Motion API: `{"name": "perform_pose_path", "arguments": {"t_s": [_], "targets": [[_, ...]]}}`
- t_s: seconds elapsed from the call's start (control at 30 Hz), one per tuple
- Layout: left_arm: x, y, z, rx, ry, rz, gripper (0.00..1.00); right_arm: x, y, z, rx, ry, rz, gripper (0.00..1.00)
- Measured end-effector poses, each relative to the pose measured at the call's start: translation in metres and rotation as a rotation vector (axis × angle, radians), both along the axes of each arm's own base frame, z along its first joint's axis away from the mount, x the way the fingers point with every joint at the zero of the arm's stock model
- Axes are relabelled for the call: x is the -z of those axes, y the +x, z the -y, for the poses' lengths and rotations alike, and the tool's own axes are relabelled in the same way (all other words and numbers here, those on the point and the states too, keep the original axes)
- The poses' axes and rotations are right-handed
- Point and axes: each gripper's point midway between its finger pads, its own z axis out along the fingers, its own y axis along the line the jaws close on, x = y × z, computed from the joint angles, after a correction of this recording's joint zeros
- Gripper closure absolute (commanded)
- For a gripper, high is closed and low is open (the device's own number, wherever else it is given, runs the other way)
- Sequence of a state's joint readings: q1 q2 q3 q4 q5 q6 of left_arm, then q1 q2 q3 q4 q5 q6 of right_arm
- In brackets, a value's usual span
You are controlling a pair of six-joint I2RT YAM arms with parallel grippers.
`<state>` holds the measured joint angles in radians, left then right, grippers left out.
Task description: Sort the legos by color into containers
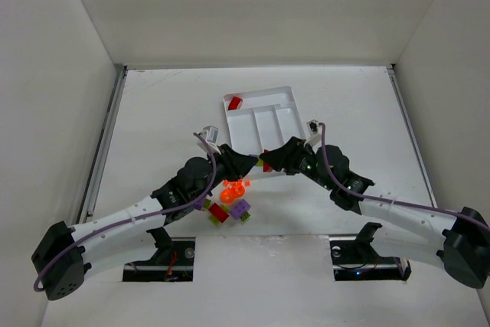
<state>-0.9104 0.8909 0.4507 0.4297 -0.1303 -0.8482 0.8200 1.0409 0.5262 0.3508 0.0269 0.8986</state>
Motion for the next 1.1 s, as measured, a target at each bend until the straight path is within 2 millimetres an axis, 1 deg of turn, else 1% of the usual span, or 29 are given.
{"name": "perform_pose_path", "arguments": {"t_s": [0.23, 0.3, 0.4, 0.47, 0.57, 0.6, 0.77, 0.87, 0.97, 1.1], "targets": [[0.004, 0.002, 0.0, -0.005, 0.01, -0.007, 0.94, 0.001, -0.001, 0.004, 0.012, -0.018, 0.005, 0.44], [0.005, 0.002, 0.0, -0.004, 0.012, -0.008, 0.94, 0.001, -0.002, 0.004, 0.009, -0.017, 0.006, 0.49], [0.006, 0.002, 0.0, -0.004, 0.014, -0.009, 0.94, -0.001, -0.004, 0.005, 0.007, -0.012, 0.01, 0.52], [0.006, 0.002, 0.0, -0.004, 0.015, -0.01, 0.94, -0.001, -0.005, 0.004, 0.004, -0.012, 0.009, 0.51], [0.006, 0.002, 0.0, -0.005, 0.017, -0.009, 0.94, 0.001, -0.006, 0.004, 0.003, -0.014, 0.007, 0.4], [0.006, 0.003, -0.001, -0.009, 0.017, -0.008, 0.94, 0.002, -0.007, 0.005, 0.003, -0.016, 0.006, 0.39], [0.006, 0.009, -0.005, -0.032, 0.017, -0.006, 0.94, 0.005, -0.013, 0.008, 0.001, -0.024, 0.007, 0.41], [0.006, 0.009, -0.005, -0.035, 0.018, -0.006, 0.94, 0.002, -0.014, 0.011, 0.002, -0.018, 0.015, 0.47], [0.006, 0.009, -0.005, -0.035, 0.018, -0.006, 0.94, -0.002, -0.015, 0.012, 0.002, -0.01, 0.024, 0.47], [0.009, 0.009, -0.005, -0.033, 0.028, -0.009, 0.94, 0.004, -0.015, 0.011, -0.001, -0.019, 0.015, 0.47]]}}
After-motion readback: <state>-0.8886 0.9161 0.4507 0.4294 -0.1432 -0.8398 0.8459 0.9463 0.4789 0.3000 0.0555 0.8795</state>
